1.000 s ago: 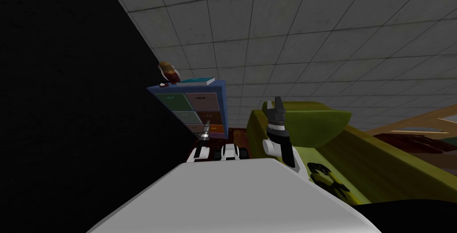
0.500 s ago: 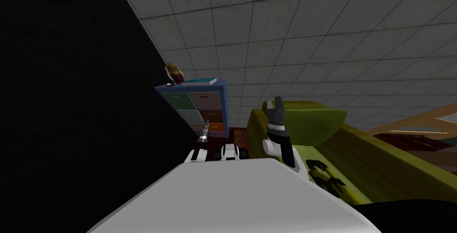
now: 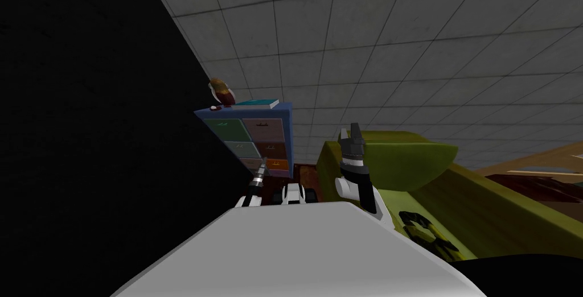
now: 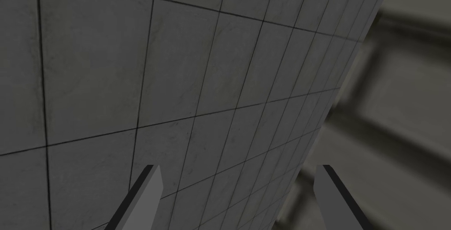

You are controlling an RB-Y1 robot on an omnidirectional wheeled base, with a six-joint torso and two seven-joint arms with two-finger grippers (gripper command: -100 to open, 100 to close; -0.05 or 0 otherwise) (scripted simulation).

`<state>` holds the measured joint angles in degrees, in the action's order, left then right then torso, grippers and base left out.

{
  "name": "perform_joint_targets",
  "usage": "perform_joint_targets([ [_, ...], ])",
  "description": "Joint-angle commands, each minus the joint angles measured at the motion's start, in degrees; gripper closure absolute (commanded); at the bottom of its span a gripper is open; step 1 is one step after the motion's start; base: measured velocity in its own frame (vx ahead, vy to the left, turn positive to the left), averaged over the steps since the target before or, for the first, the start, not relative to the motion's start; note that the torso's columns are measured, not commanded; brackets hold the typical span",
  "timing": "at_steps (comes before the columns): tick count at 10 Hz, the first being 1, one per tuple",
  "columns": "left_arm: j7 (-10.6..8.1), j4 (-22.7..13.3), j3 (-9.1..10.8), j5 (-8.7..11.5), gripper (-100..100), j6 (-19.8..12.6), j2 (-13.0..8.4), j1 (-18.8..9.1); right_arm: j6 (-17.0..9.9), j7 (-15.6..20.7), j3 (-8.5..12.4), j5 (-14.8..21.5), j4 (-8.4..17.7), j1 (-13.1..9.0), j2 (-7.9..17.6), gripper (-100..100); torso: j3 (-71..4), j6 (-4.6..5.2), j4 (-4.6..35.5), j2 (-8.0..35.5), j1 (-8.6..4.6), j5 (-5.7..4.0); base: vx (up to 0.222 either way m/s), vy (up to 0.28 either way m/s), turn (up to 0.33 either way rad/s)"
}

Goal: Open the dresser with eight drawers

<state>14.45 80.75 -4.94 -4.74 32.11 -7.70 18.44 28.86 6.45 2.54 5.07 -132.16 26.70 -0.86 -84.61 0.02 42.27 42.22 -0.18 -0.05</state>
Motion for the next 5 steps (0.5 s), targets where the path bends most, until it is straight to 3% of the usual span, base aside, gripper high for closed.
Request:
perform_joint_targets([
  [1, -1.71, 0.9, 1.46, 1.1, -100, -0.9, 1.2, -3.1, 0.0, 0.0, 0.0, 0.0, 0.0, 0.0, 0.0, 0, 0.0, -0.01, 0.0, 0.1, -0.10, -0.03, 0.058, -0.086, -0.031],
  [4, -3.37, 1.6, 2.20, 2.2, -100, -1.8, 5.6, -5.9, 0.0, 0.0, 0.0, 0.0, 0.0, 0.0, 0.0, 0, 0.1, -0.03, 0.0, 0.2, 0.23, 0.05, 0.031, -0.074, -0.032],
  [5, -3.08, 1.4, 2.11, 2.1, -100, -1.7, 4.7, -5.6, 0.0, 0.0, 0.0, 0.0, 0.0, 0.0, 0.0, 0, 0.1, -0.04, 0.0, 0.2, 0.36, 0.10, 0.008, -0.019, -0.004],
])
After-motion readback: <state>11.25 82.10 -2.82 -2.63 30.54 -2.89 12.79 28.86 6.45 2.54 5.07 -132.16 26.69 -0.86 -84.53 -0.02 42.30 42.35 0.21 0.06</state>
